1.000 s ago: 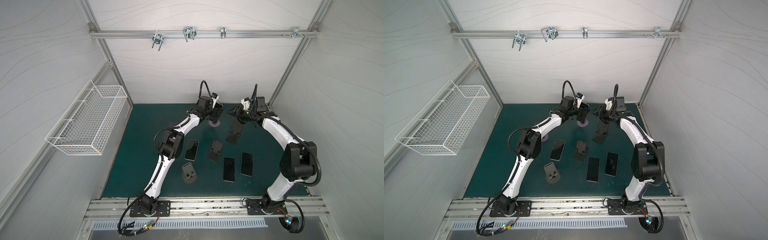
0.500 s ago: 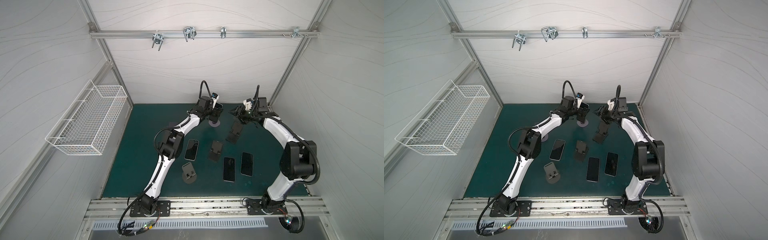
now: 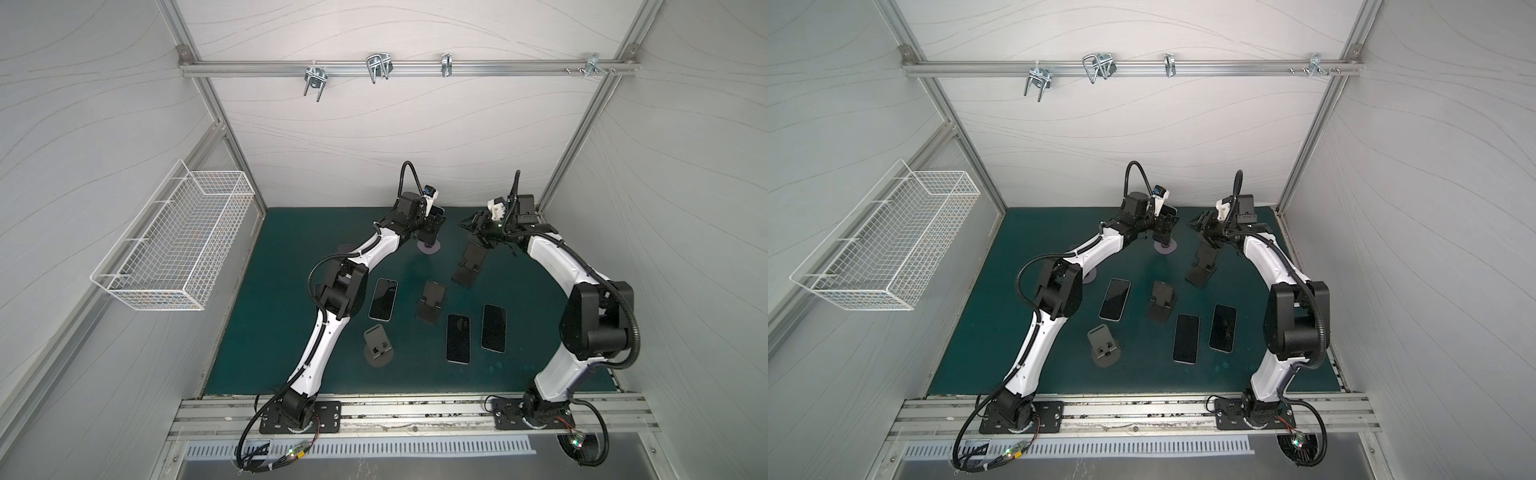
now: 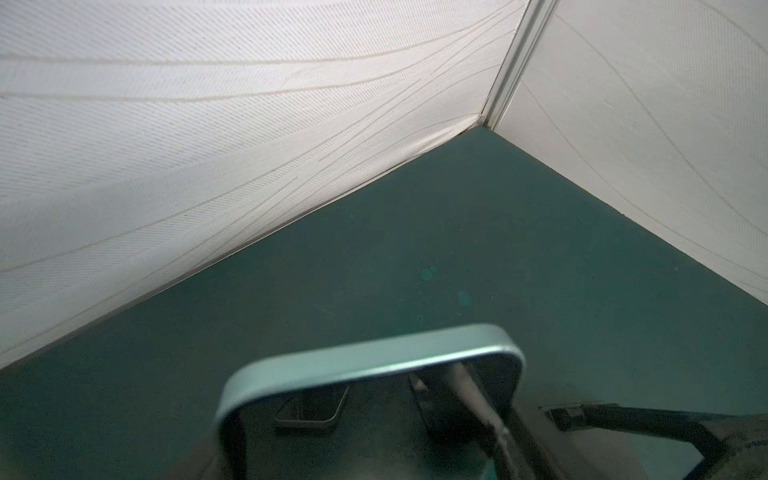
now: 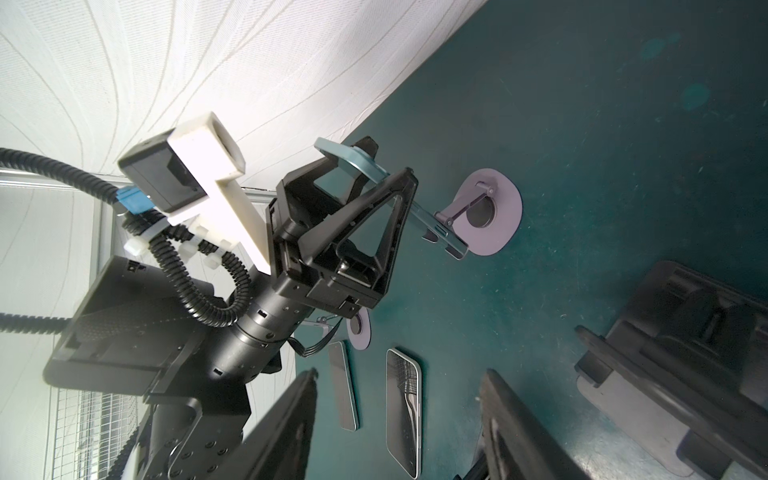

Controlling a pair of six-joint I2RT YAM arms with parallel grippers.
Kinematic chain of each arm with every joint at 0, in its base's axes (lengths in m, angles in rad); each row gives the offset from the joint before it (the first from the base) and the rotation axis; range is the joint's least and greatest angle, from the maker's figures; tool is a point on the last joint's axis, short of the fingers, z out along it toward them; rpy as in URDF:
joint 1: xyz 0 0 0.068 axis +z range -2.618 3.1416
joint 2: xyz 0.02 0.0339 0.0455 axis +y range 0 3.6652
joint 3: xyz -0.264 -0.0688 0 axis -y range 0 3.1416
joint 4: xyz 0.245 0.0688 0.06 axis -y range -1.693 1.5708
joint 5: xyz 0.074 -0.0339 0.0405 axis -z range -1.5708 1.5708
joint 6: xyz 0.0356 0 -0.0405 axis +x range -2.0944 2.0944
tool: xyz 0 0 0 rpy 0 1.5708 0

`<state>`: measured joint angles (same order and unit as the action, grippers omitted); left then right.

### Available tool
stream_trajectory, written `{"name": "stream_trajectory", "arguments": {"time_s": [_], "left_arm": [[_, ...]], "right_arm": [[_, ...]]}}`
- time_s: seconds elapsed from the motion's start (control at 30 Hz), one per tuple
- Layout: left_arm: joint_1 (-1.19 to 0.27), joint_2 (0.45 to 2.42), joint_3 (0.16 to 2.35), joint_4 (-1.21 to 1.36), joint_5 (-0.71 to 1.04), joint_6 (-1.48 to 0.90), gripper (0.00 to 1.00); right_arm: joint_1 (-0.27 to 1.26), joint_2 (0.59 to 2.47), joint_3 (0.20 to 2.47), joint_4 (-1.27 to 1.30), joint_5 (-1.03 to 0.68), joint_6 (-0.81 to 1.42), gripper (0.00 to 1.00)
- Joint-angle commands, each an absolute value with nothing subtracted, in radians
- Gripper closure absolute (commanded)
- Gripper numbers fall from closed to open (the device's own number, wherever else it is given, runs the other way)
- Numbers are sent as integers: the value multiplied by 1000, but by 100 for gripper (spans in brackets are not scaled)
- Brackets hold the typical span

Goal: Remove the phone from the phone stand

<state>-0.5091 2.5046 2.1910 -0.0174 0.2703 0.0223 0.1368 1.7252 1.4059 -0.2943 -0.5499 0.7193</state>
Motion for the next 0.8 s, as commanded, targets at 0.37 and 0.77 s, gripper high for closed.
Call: {"name": "stream_trajectory", "arguments": {"time_s": [0.37,0.77], "left_arm": [[-506,2450,2195,44,282,44,30],[-506,2403,2158,43,284,58,32]], "right_arm": [[130,1717,1428,-306,-563,742,37],[130,1692,1424,-305,-562,758,37]]}}
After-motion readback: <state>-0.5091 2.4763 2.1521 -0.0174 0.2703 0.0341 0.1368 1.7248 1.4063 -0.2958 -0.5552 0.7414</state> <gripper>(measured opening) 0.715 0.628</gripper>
